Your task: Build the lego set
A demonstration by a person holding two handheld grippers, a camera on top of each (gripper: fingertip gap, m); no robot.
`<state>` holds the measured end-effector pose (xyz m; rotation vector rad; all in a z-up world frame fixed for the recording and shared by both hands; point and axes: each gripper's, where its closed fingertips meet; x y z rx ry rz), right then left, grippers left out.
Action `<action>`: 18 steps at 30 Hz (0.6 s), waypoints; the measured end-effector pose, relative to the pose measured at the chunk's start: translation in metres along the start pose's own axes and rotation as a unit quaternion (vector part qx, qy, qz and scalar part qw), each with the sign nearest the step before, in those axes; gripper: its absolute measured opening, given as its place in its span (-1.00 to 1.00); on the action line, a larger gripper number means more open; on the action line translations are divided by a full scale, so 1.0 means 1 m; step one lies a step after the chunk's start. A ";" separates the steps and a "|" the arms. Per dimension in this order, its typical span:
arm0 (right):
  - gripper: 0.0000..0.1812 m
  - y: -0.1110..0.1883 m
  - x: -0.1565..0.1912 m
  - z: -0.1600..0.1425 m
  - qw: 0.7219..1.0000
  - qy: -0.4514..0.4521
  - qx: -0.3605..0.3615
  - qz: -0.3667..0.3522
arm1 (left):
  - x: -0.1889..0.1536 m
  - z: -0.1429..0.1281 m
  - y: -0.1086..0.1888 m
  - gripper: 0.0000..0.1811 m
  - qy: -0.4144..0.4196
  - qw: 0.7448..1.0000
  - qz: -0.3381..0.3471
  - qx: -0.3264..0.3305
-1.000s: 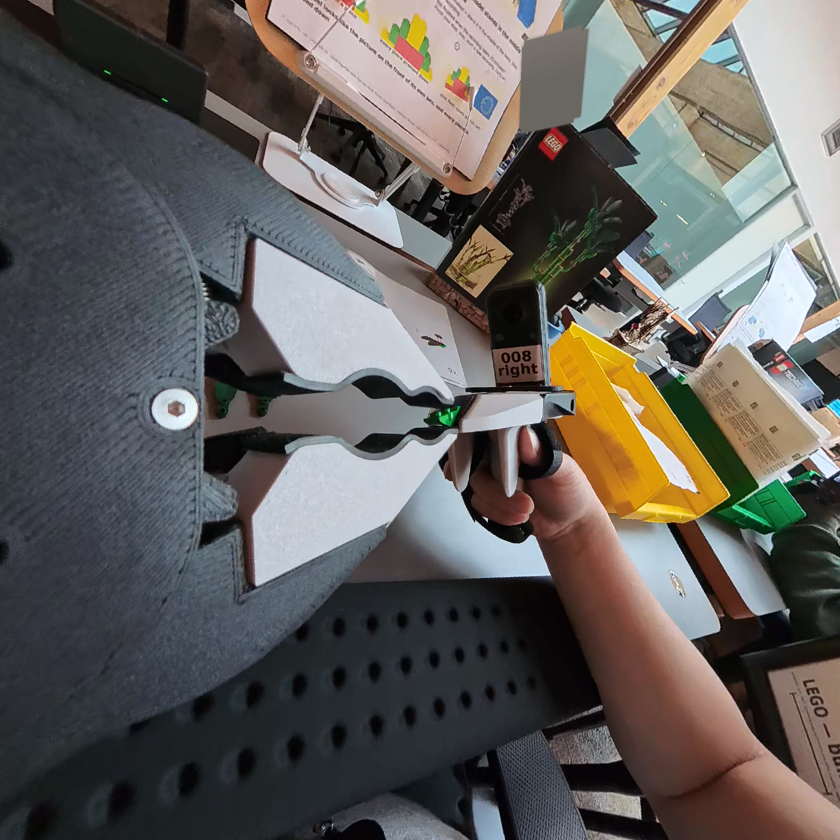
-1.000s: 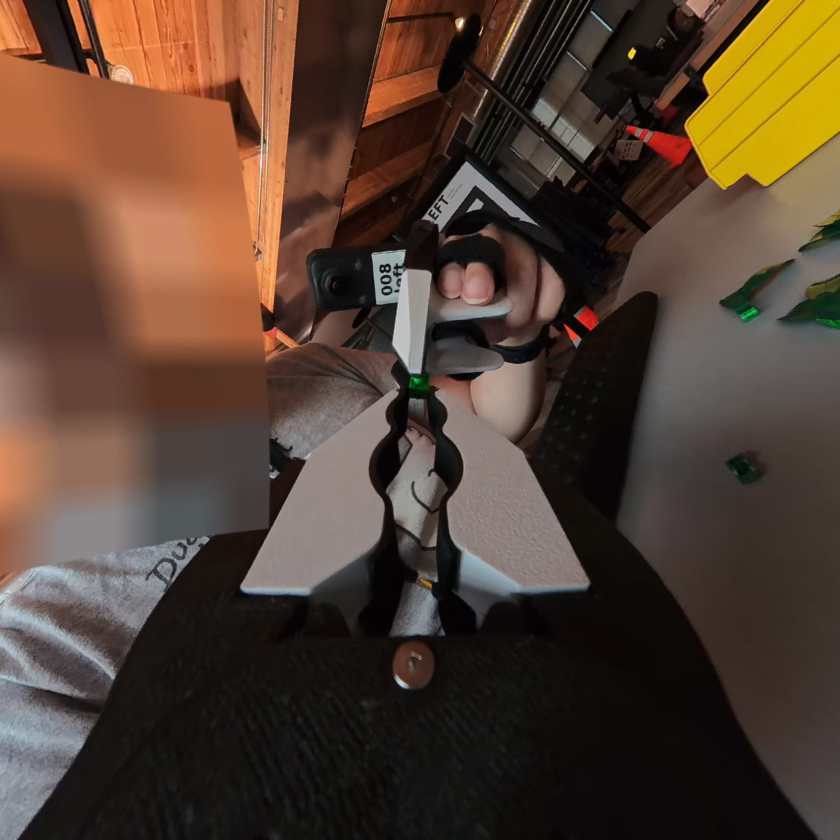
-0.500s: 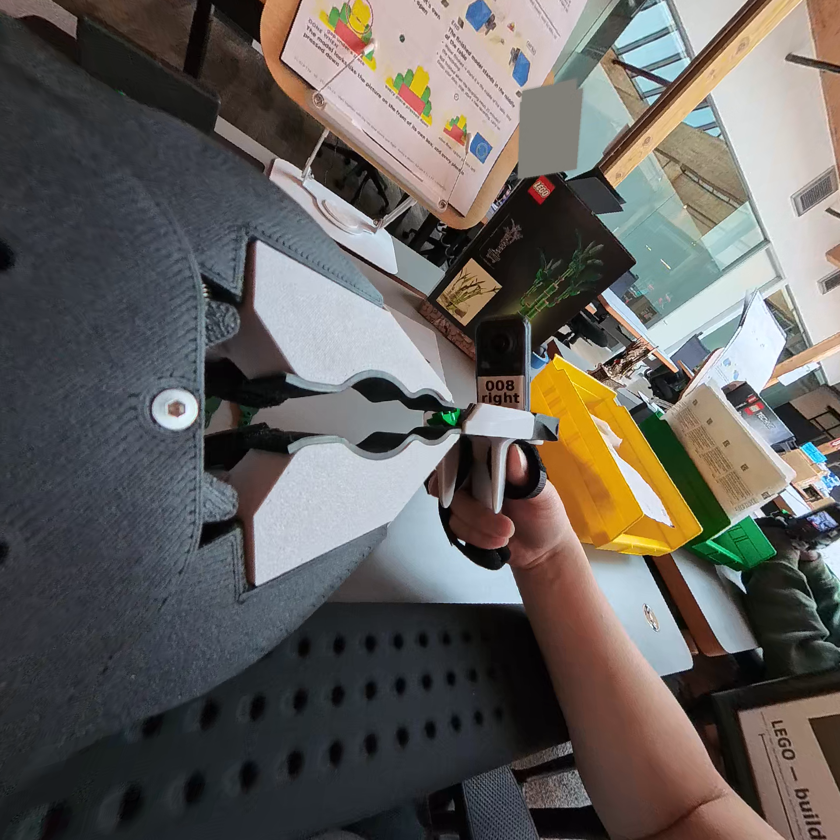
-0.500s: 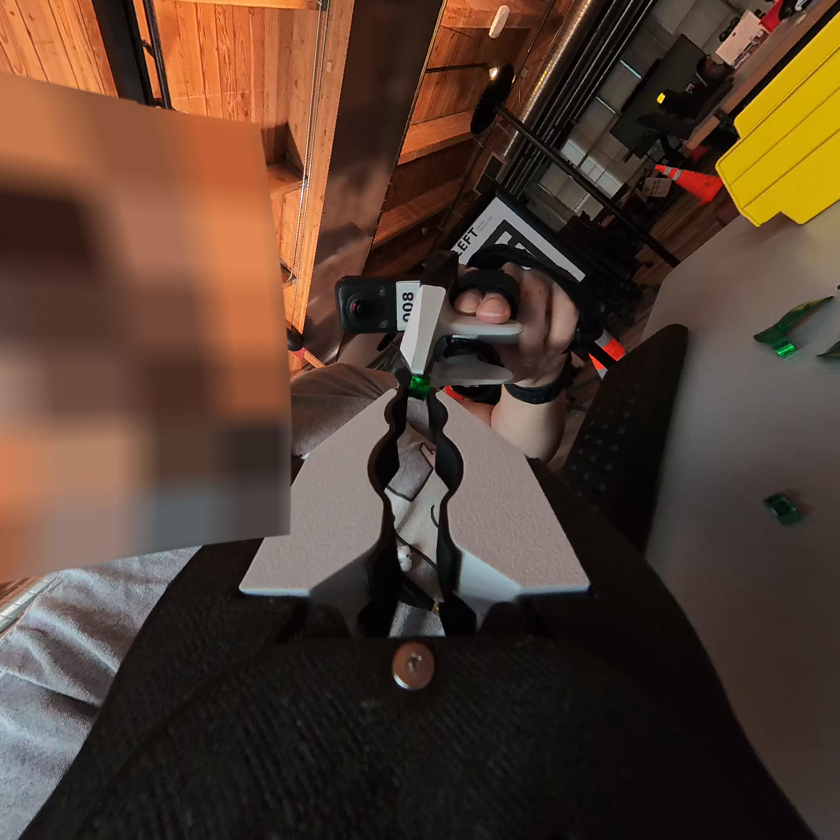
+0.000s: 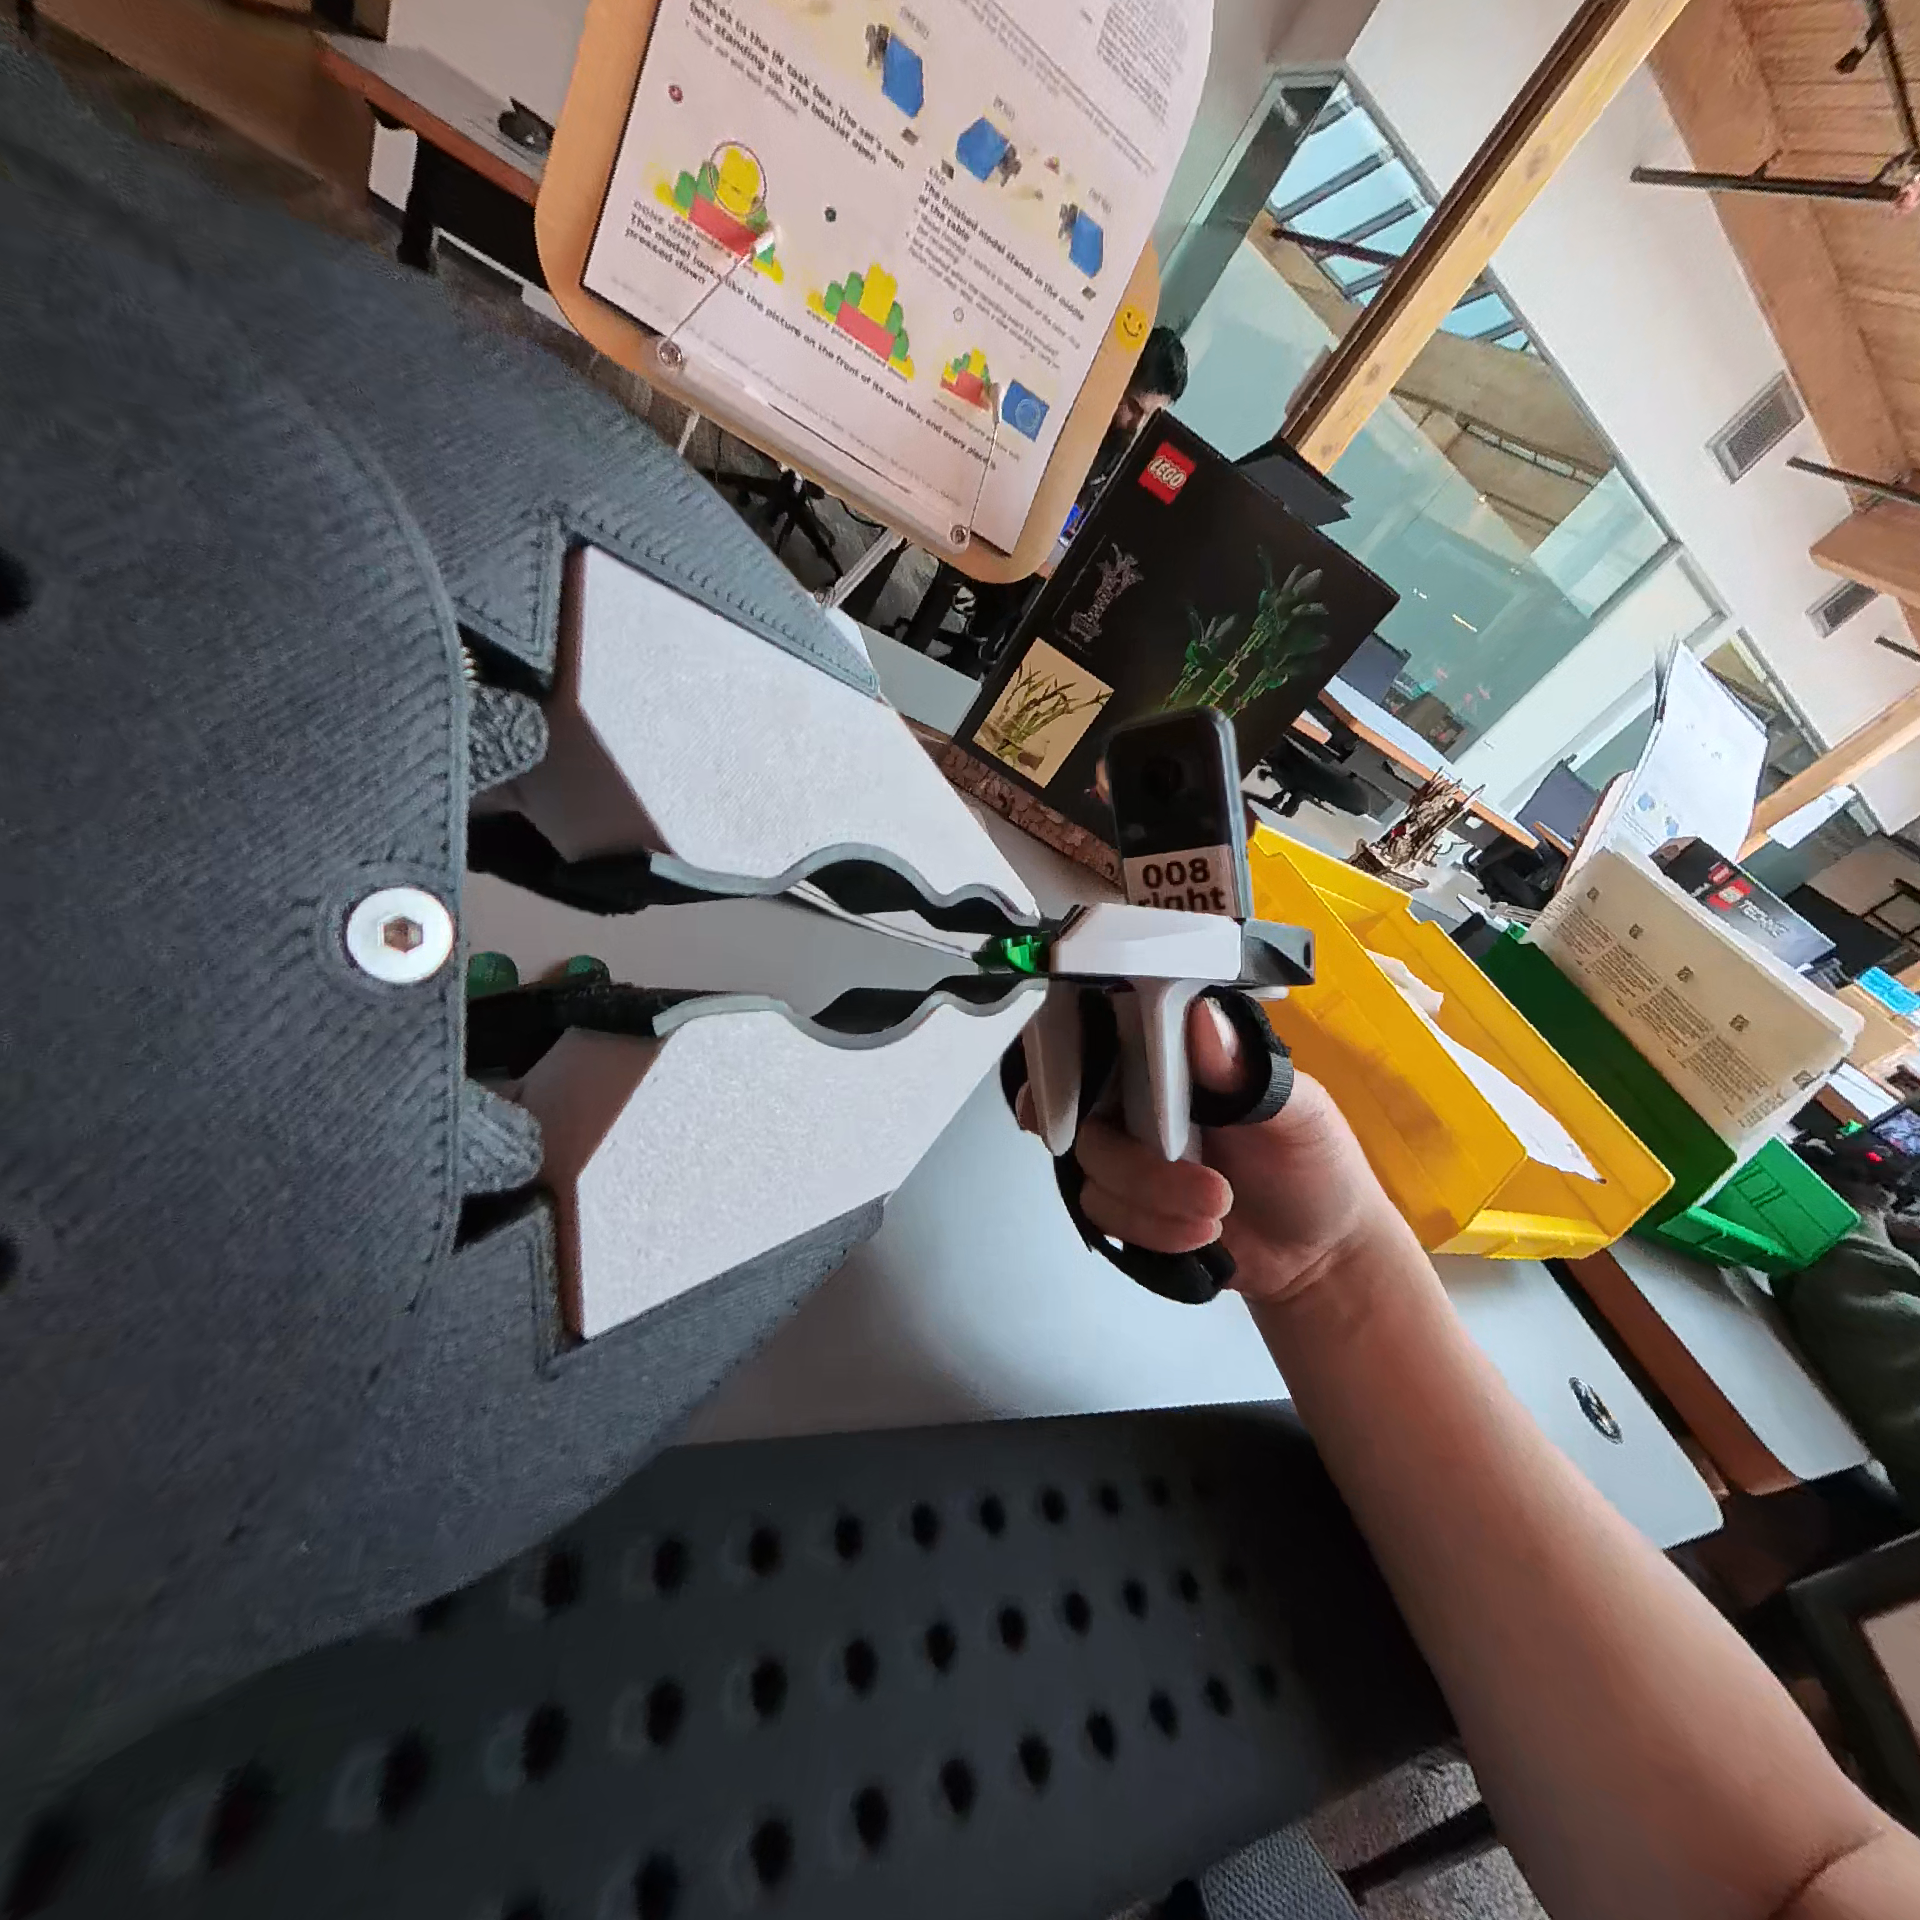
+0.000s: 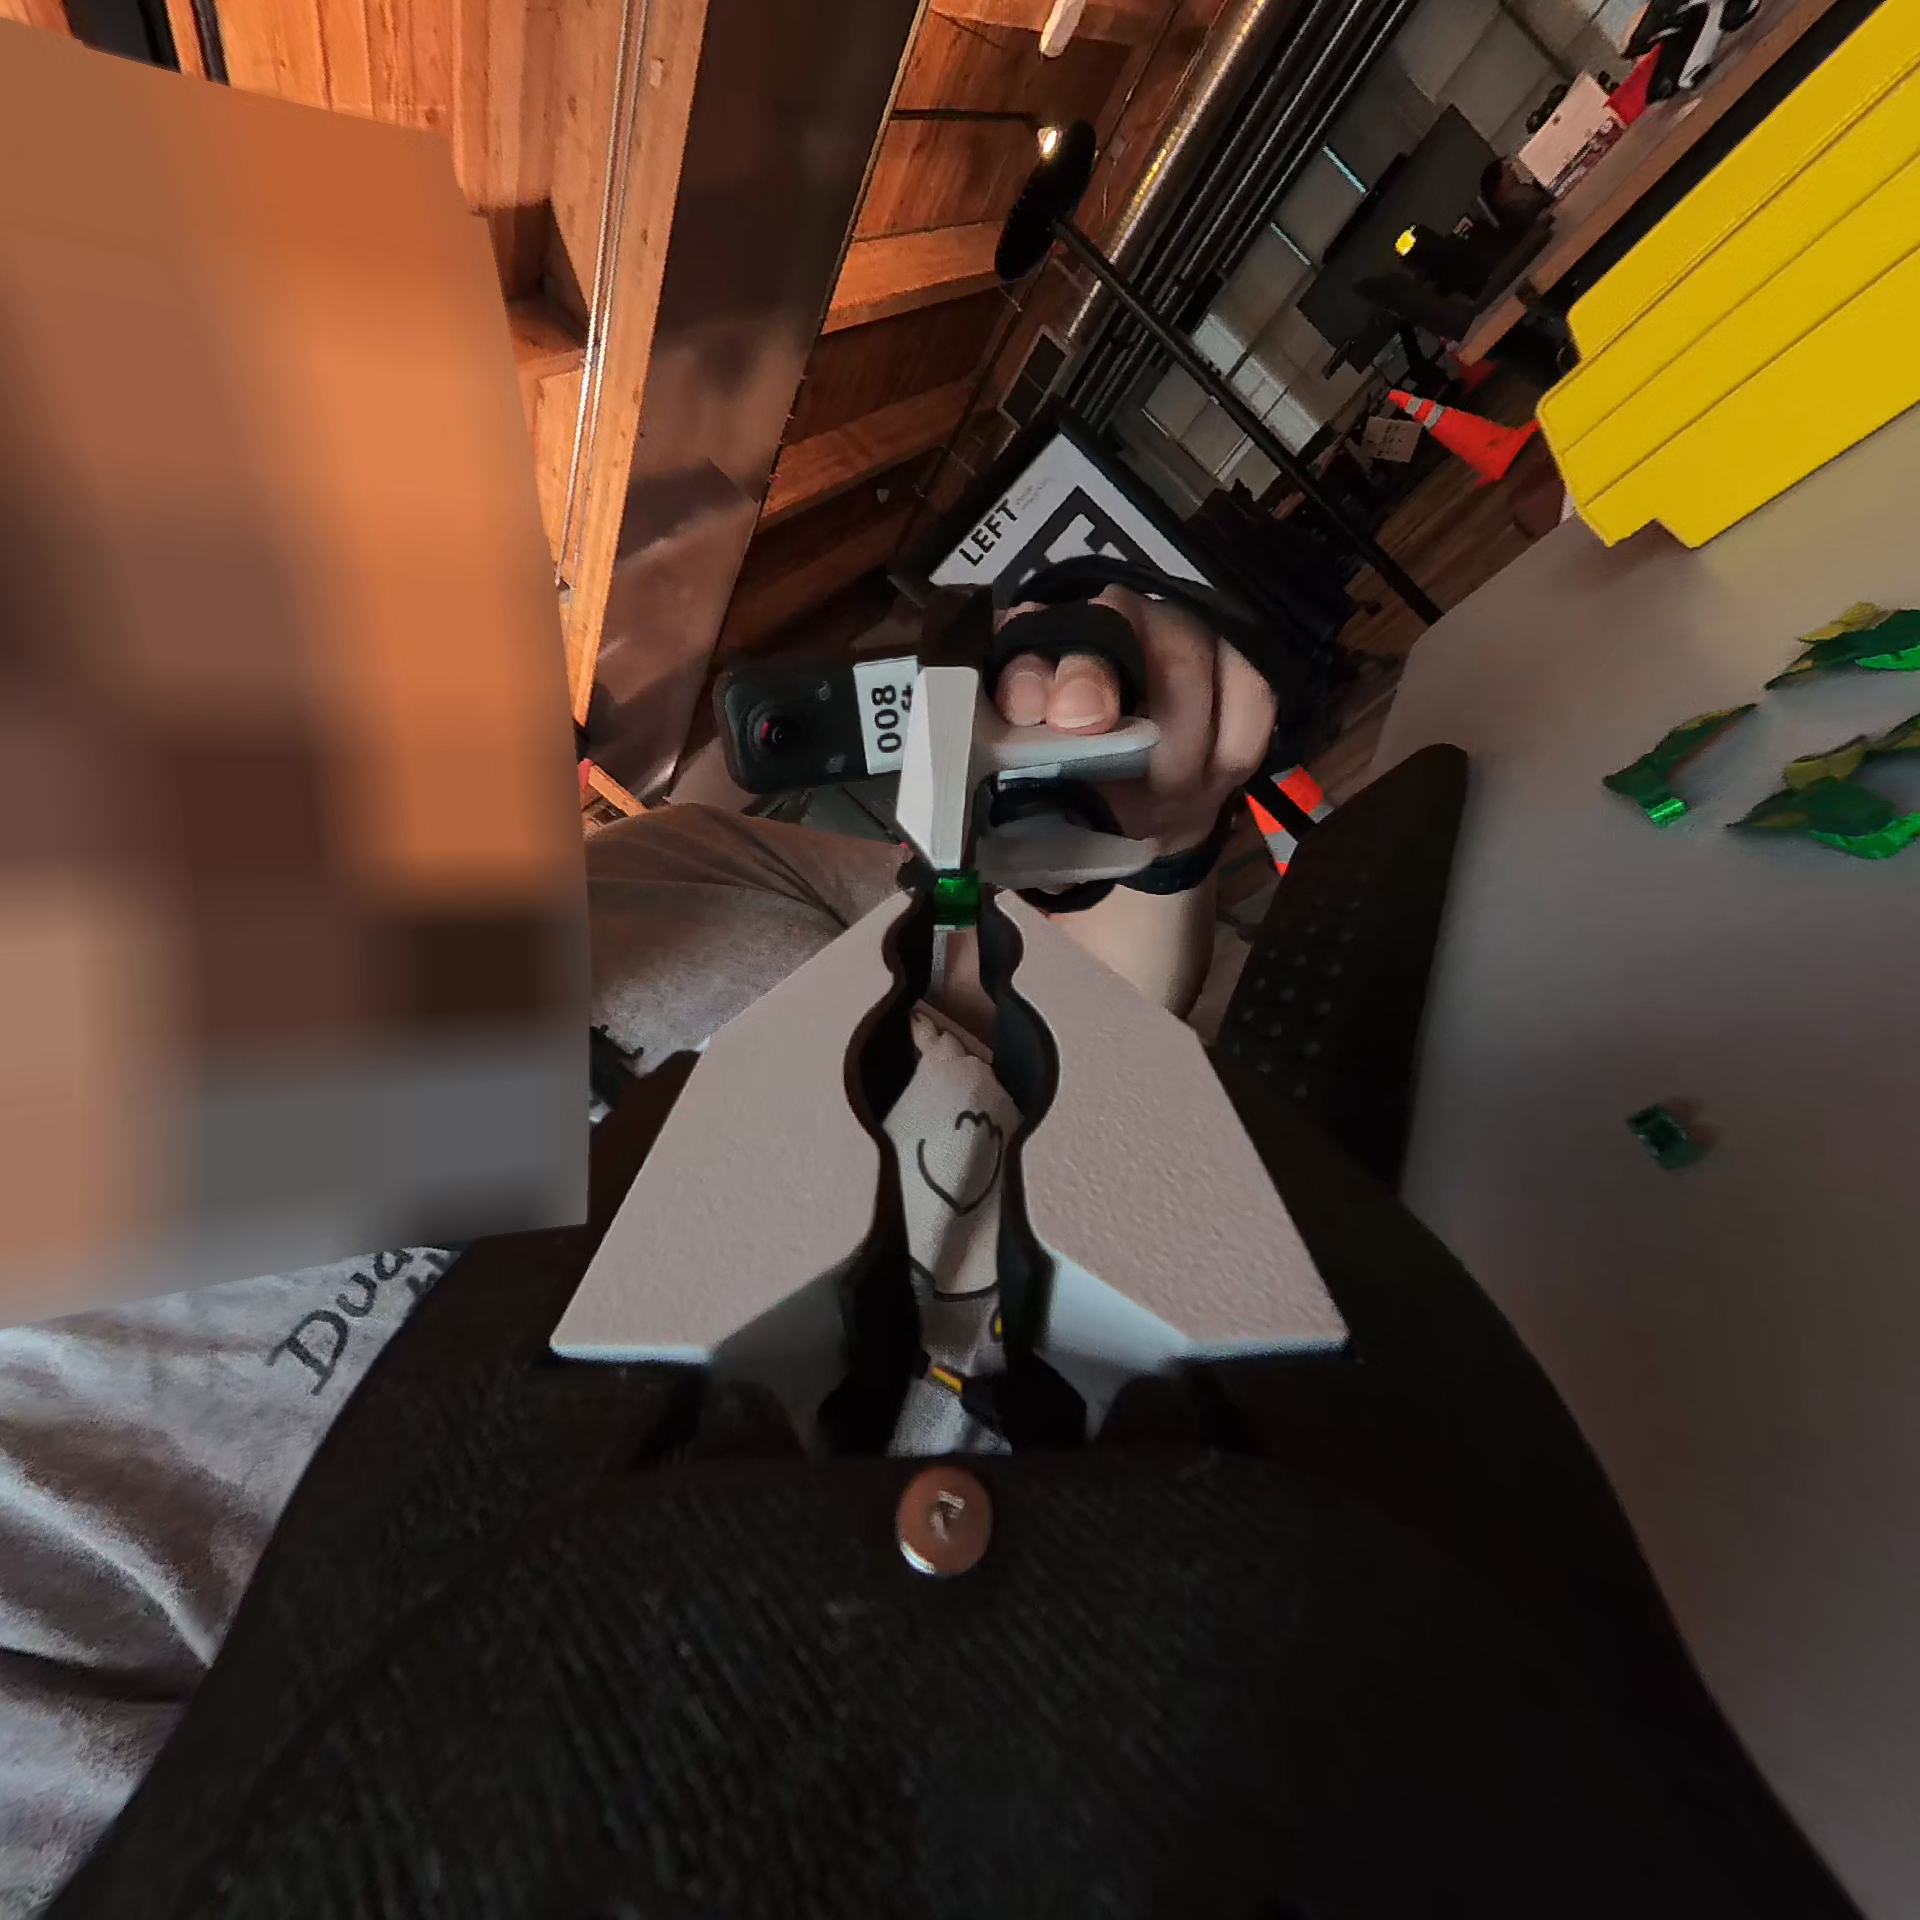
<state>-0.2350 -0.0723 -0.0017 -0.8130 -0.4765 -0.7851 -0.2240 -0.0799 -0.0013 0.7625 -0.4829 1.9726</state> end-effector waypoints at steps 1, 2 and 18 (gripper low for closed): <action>-0.94 0.001 0.000 0.000 1.000 0.008 0.003 -0.006 | 0.001 0.000 0.000 -0.94 0.010 1.000 0.000 0.003; -0.94 0.001 0.002 0.002 1.000 0.016 0.002 -0.006 | 0.002 0.000 -0.001 -0.93 0.021 1.000 0.002 0.006; -0.94 -0.003 0.007 0.000 0.999 0.037 0.017 -0.005 | 0.000 0.004 -0.001 -0.94 0.003 1.000 -0.006 -0.005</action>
Point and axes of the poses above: each gripper's, where its closed fingertips meet, y back along the fingers, z out of its top, x = y × z across the jaws, and after that the axes turned 15 degrees about z, right-handed
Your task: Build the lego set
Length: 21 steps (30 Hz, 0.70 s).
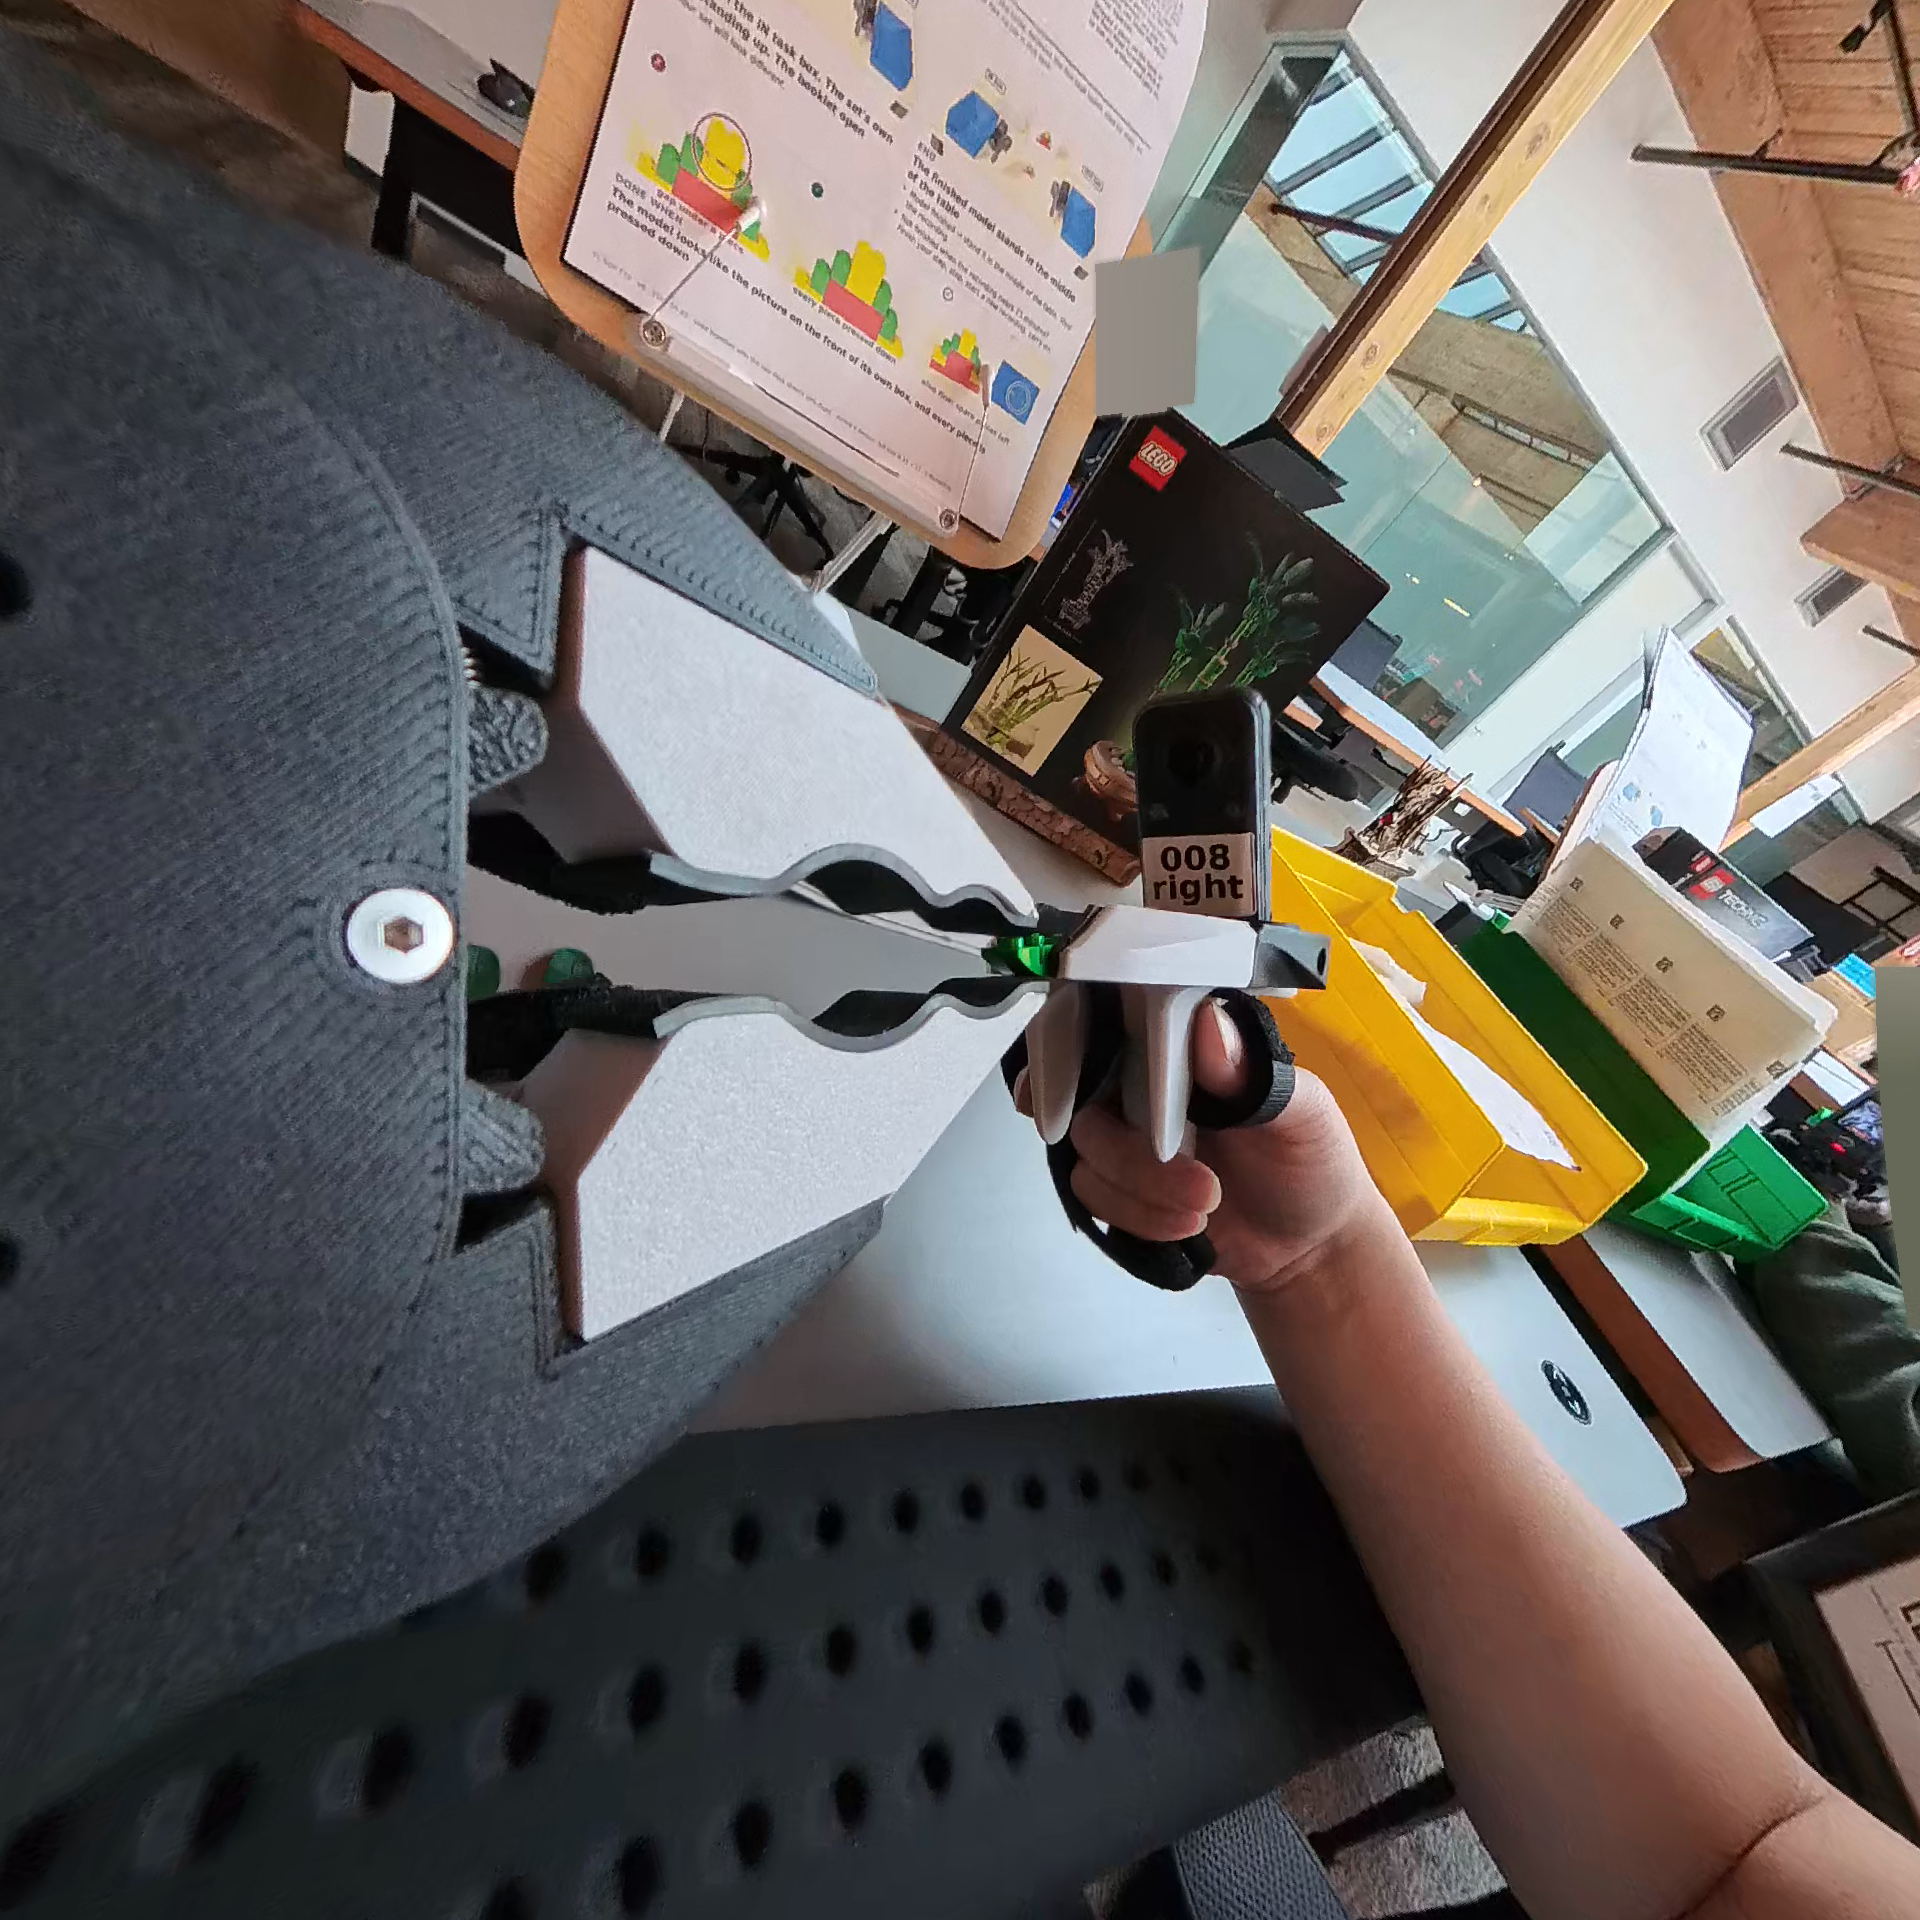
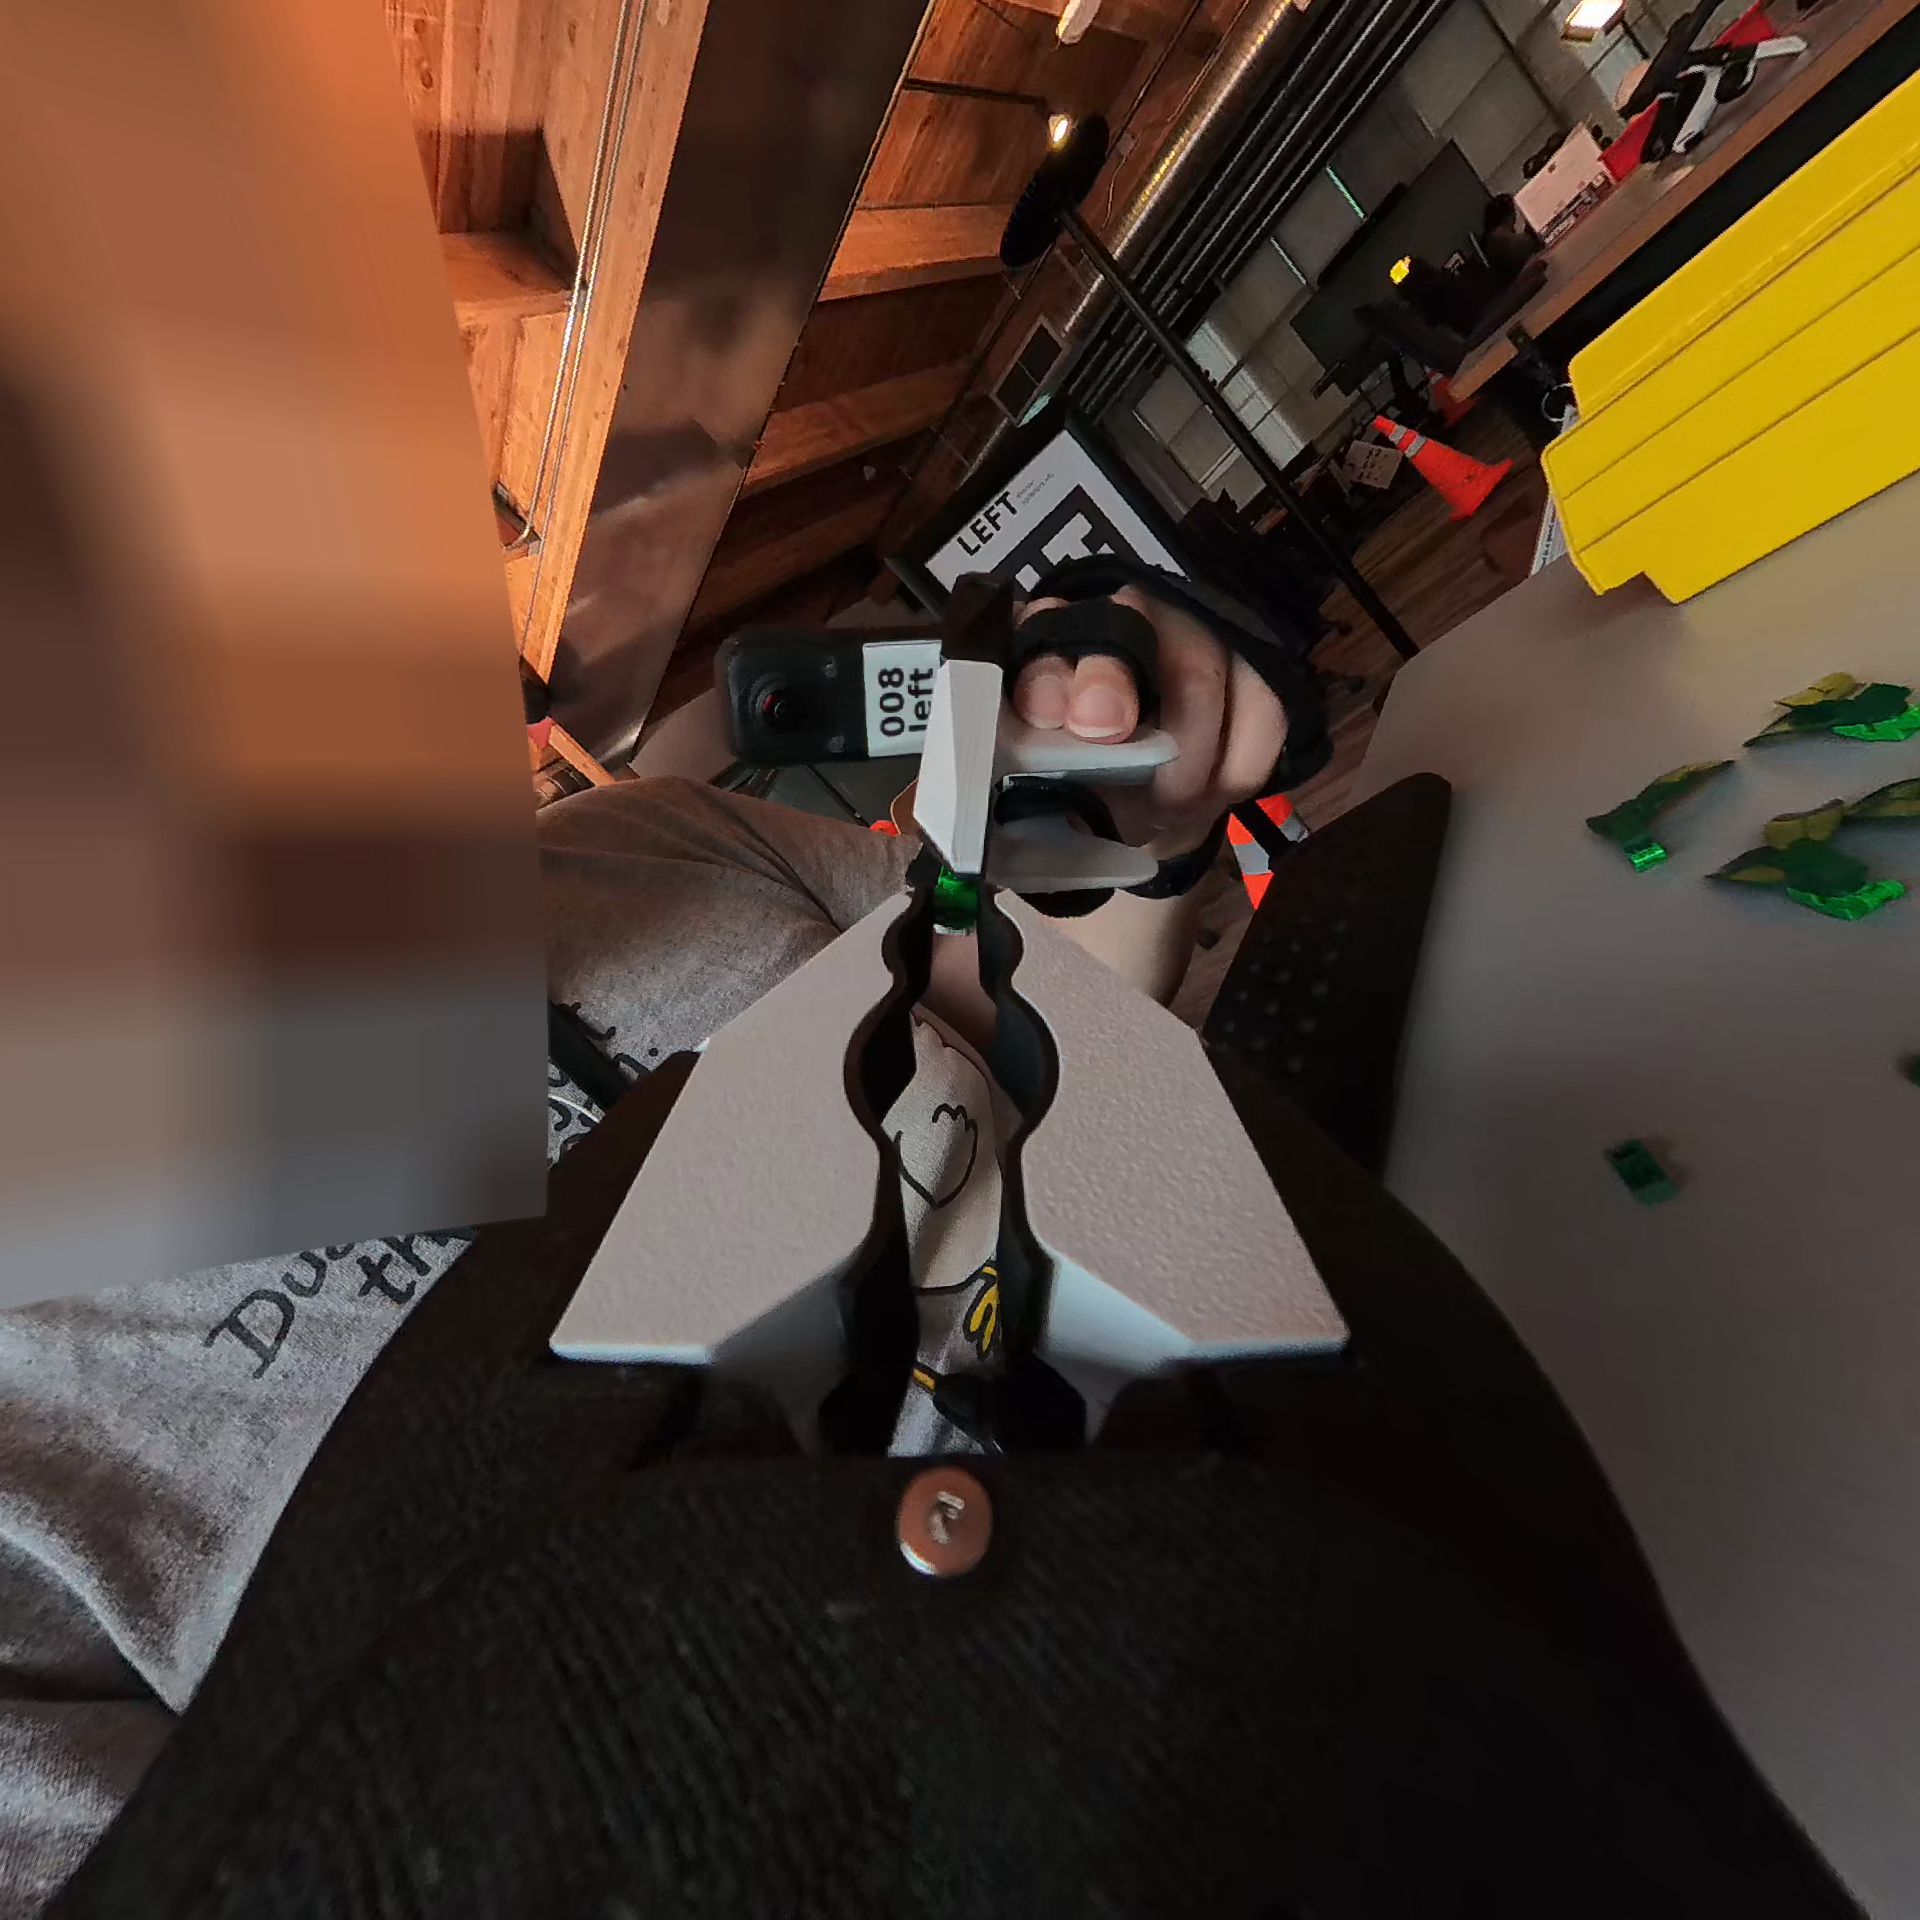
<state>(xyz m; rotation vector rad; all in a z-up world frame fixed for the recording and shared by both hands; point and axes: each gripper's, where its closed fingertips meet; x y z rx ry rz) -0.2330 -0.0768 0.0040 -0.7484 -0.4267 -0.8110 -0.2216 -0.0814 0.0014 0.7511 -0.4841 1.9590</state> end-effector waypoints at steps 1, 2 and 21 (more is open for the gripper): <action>-0.94 0.000 -0.001 -0.001 1.000 -0.002 0.001 -0.001 | 0.000 -0.001 0.000 -0.94 -0.006 1.000 0.001 0.001; -0.94 0.001 -0.002 0.000 1.000 -0.003 0.000 -0.004 | 0.000 -0.002 0.000 -0.94 -0.012 1.000 0.002 0.004; -0.94 0.010 -0.013 0.000 0.999 -0.019 -0.004 -0.043 | 0.000 -0.017 -0.007 -0.93 -0.011 0.999 0.007 0.031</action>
Point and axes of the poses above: each gripper's, where its closed fingertips meet, y back along the fingers, z out of its top, x = y × z across the jaws, and after that the axes turned 15 degrees about z, right-handed
